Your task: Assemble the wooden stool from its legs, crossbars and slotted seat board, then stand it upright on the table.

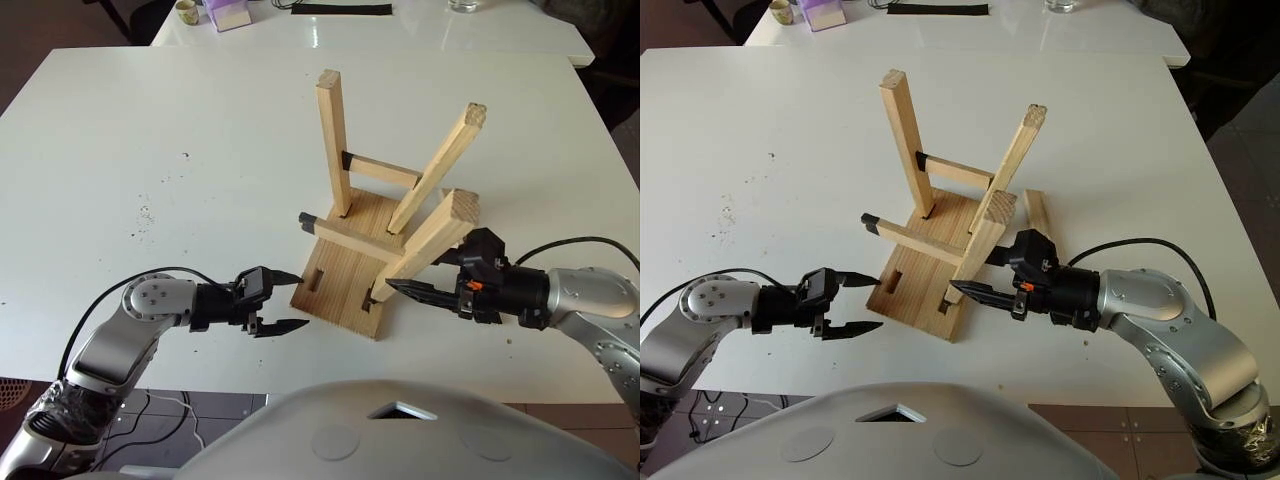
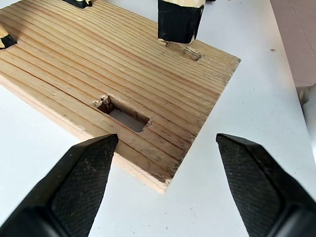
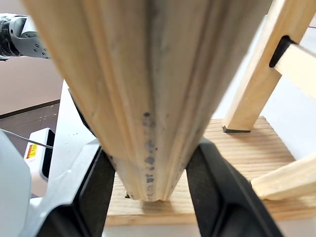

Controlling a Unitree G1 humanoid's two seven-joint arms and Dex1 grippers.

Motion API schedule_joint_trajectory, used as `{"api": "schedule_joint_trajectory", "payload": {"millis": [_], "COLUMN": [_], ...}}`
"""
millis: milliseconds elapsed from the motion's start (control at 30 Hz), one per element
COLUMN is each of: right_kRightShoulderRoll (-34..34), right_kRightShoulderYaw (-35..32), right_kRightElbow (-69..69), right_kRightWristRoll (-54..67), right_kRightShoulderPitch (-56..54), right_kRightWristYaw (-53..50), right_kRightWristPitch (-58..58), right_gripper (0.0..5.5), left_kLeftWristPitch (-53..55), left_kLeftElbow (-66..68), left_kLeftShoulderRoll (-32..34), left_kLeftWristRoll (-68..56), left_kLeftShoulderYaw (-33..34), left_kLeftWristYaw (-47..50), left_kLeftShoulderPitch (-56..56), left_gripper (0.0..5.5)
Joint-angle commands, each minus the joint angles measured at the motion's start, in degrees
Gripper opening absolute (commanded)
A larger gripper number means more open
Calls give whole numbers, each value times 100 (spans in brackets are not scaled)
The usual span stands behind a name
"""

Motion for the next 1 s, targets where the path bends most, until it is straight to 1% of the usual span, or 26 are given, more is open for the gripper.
{"api": "schedule_joint_trajectory", "payload": {"millis": [33,133,367,533,700,867,1000], "right_kRightShoulderRoll": [38,-65,-97,-128,-169,-124,-46], "right_kRightShoulderYaw": [127,202,176,528,840,881,1012], "right_kRightElbow": [-135,-176,-221,67,516,895,1256], "right_kRightWristRoll": [-84,-268,-123,-783,-1567,-1977,-2044], "right_kRightShoulderPitch": [172,293,256,358,367,460,361], "right_kRightWristYaw": [-65,-3,22,75,67,85,157], "right_kRightWristPitch": [-81,-202,-216,-593,-1273,-1737,-1890], "right_gripper": [204,204,204,204,204,203,203], "left_kLeftWristPitch": [125,167,263,389,493,575,638], "left_kLeftElbow": [-19,-44,-33,-90,-137,-123,-140], "left_kLeftShoulderRoll": [-60,-114,-220,-266,-265,-304,-368], "left_kLeftWristRoll": [40,47,76,-9,-73,-109,-118], "left_kLeftShoulderYaw": [-88,-124,-132,-117,-87,-121,-154], "left_kLeftWristYaw": [22,65,146,160,117,111,151], "left_kLeftShoulderPitch": [-49,-64,-138,-248,-307,-400,-421], "left_gripper": [370,370,370,370,370,370,370]}}
